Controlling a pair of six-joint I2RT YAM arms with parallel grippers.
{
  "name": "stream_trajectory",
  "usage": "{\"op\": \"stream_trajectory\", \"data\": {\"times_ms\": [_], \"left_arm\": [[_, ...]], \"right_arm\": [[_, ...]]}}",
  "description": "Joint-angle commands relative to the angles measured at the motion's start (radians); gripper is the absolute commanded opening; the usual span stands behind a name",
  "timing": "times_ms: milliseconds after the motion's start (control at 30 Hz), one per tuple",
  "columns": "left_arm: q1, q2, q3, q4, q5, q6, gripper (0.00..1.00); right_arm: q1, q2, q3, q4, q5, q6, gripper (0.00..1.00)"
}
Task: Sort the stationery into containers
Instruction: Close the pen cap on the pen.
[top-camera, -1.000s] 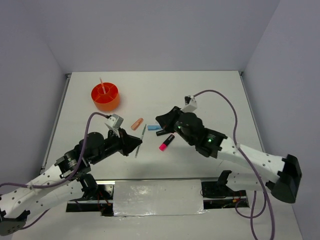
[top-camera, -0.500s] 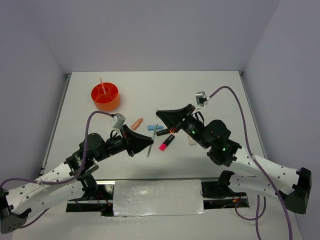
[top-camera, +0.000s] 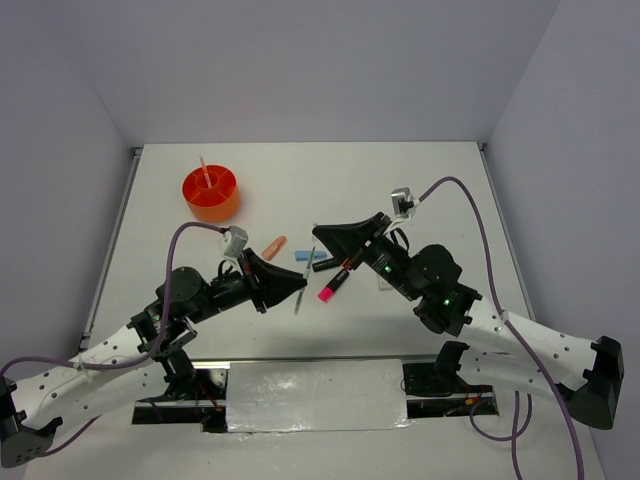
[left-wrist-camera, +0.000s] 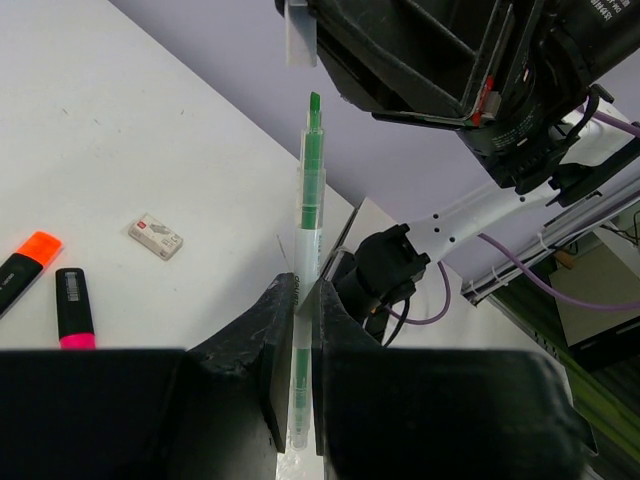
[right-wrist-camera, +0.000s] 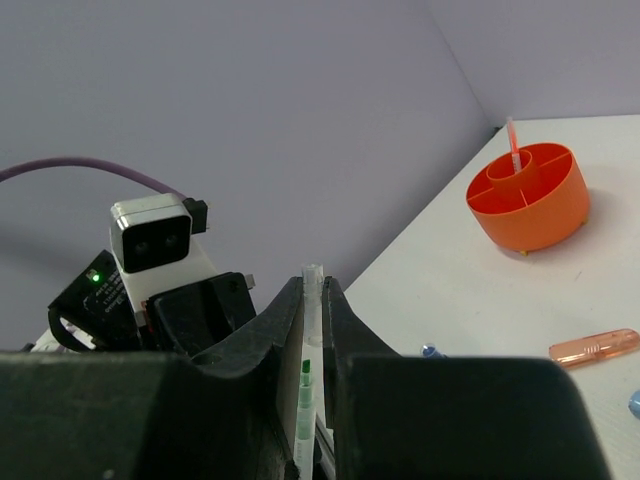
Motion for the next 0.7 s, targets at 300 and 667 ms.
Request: {"op": "stream_trajectory", "data": {"times_ms": [300, 667], "left_arm": [[-0.001, -0.011, 0.025, 0.037, -0.014, 0.009, 0.03], [-0.001, -0.012, 0.031, 0.033, -0.037, 0.021, 0.04]], "right_arm": [[0.006, -0.027, -0.007, 0.04, 0.004, -0.015, 0.0], [0.006, -0.003, -0.025, 0.077, -0.035, 0.013, 0.0]]}}
